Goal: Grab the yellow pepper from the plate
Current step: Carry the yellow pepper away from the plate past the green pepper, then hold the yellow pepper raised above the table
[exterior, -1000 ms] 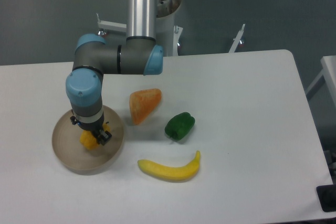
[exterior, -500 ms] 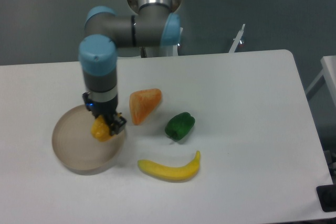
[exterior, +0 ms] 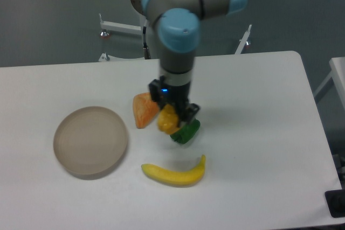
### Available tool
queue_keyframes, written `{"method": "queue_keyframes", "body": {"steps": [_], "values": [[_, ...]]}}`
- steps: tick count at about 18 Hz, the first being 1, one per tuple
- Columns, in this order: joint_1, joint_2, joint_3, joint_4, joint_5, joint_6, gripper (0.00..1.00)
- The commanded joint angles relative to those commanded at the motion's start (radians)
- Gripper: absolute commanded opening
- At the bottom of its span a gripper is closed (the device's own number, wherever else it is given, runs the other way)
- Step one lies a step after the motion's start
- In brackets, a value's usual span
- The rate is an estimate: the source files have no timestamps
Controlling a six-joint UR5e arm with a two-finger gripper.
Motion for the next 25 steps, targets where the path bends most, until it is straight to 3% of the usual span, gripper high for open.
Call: {"method": "queue_keyframes", "body": {"steps": [3,10,12,14,25], "values": [[0.066,-0.002,0.003,-0.044,0.003,0.141,0.04],[0.158,-0.012,0.0,-0.069,0.009,0.489,0.06],[0.18,-0.014,-0.008,-0.071,0.06,0.552,0.06],[0.177,-0.015,0.0,-0.087,0.116,0.589,0.06],[0.164,-0.051,0.011,-0.086,0.143,0.608,0.06]]}}
